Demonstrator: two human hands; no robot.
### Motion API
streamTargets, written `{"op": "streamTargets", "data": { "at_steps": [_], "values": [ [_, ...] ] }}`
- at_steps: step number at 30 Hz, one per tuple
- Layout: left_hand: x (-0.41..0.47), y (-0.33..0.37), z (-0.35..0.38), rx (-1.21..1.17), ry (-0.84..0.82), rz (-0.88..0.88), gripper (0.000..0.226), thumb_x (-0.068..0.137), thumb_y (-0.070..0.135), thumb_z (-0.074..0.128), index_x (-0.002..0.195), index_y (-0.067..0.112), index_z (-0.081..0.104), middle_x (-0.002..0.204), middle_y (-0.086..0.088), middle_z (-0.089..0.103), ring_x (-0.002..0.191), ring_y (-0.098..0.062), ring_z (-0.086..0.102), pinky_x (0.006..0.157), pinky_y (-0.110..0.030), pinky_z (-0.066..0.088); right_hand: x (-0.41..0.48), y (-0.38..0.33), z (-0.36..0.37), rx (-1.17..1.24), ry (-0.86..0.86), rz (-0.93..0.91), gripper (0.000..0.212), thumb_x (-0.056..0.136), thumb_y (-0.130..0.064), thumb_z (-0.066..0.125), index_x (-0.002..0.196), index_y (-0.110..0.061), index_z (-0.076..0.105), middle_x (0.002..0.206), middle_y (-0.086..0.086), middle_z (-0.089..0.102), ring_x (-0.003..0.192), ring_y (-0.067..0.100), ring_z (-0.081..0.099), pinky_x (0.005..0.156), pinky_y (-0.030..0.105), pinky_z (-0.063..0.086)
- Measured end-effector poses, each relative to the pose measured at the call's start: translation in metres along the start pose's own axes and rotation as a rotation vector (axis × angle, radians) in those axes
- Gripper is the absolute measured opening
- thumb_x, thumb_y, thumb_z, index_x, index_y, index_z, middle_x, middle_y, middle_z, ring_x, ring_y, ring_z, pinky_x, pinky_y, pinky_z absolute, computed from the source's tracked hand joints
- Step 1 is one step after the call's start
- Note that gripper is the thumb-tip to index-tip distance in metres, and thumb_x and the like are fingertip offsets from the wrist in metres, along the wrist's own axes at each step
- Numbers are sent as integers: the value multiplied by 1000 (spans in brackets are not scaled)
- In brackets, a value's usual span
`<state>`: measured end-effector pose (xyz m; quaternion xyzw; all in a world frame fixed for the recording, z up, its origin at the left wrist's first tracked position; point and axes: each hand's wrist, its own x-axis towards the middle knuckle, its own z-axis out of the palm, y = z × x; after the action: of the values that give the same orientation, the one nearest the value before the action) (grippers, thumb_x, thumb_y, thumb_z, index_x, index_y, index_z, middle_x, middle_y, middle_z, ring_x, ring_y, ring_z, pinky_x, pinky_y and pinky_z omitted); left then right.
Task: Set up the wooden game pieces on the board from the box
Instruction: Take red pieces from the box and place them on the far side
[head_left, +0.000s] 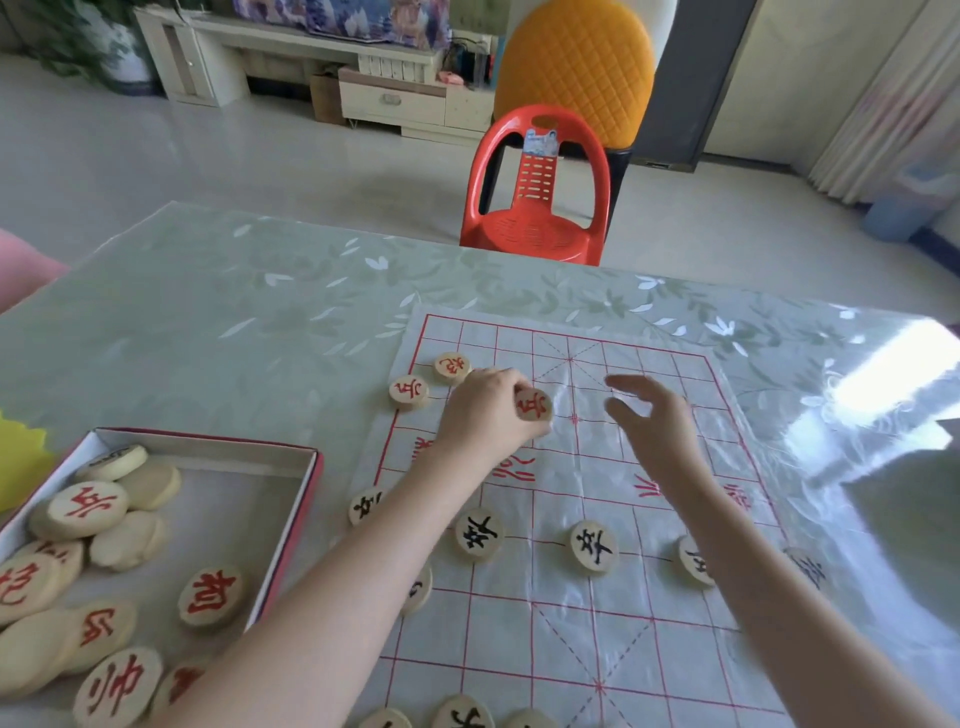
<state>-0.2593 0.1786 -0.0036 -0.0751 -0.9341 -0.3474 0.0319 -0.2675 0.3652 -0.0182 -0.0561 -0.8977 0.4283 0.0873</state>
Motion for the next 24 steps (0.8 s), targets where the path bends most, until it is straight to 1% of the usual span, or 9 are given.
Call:
{"op": "streamTargets", "data": {
  "at_steps": [3,5,9,13,15,17,19,21,24],
  "values": [
    [21,14,26,25,13,-6,41,69,41,74,98,16,62,102,-2,62,99,-20,54,78,-30,43,-17,12,-22,29,26,30,26,86,-13,58,109,-25,65,115,-5,64,118,19,49,104,40,37],
    [30,16,40,88,51,-27,42,69,43,73,99,16,62,102,-3,62,101,-22,53,80,-30,40,-25,16,-30,57,44,33,25,86,-12,57,106,-26,65,109,-9,65,114,16,51,107,42,35],
    [38,12,60,207,94,-32,48,70,51,69,102,16,63,103,-3,64,103,-24,49,83,-33,36,-34,19,-36,75,47,56,24,87,-12,56,106,-26,65,104,-15,62,118,17,50,106,44,36],
    [42,13,71,213,71,-5,52,71,54,67,106,16,62,106,-3,63,104,-23,47,87,-34,36,-41,19,-30,30,20,39,24,87,-15,56,103,-32,63,104,-18,62,118,18,48,105,48,33],
    [43,14,77,233,59,4,54,71,56,66,108,16,61,108,-3,63,105,-23,46,87,-34,35,-45,18,-25,39,0,52,26,86,-16,56,99,-38,61,100,-23,61,117,18,48,105,48,34],
    [41,14,80,246,50,10,58,71,58,65,111,16,60,111,-3,61,106,-22,44,87,-33,35,-49,16,-19,43,-15,59,24,83,-25,56,92,-47,60,96,-33,59,117,17,48,101,51,38],
    [38,14,78,235,62,7,66,69,61,65,116,16,58,114,-4,58,108,-22,43,88,-33,36,-54,15,-15,43,-20,56,25,79,-31,54,86,-54,58,94,-38,58,116,16,48,96,52,42],
    [30,13,68,194,87,3,69,69,63,64,121,18,56,116,-3,56,109,-22,43,87,-32,35,-57,13,-14,35,-34,44,28,83,-23,56,88,-51,57,97,-36,58,117,17,48,98,51,40],
    [8,7,42,63,141,19,53,74,54,64,114,19,61,110,1,61,104,-19,48,86,-29,36,-63,6,-12,39,-57,34,28,87,-15,56,98,-41,58,100,-28,58,120,19,46,104,46,36]
  ]
}}
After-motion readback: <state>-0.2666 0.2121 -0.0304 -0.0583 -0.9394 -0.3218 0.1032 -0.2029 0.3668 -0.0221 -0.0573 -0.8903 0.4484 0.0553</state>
